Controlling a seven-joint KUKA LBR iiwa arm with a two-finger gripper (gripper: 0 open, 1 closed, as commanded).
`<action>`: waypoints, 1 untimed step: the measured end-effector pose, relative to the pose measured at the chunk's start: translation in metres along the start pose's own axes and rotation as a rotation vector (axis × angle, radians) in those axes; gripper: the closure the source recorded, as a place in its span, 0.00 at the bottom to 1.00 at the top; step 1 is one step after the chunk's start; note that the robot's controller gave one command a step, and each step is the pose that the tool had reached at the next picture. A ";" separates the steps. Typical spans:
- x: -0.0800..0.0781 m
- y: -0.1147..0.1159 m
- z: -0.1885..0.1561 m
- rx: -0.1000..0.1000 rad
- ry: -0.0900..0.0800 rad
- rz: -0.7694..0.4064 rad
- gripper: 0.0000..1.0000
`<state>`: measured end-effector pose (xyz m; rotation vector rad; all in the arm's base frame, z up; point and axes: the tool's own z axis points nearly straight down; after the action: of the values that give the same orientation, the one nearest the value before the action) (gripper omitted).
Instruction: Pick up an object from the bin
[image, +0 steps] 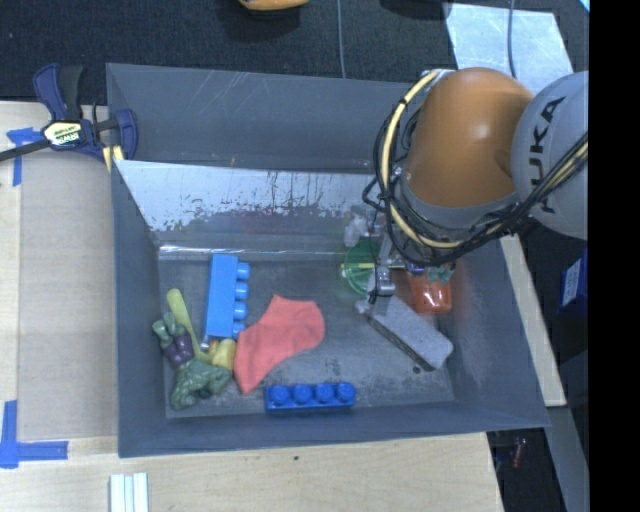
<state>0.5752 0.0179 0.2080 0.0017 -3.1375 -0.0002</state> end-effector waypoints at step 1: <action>-0.002 0.000 -0.004 0.000 -0.008 0.000 0.00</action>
Offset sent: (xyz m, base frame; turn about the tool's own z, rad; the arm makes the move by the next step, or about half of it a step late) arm 0.0015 0.1030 -0.1014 -0.1030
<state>0.5768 0.0179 0.2118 0.0010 -3.1453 -0.0004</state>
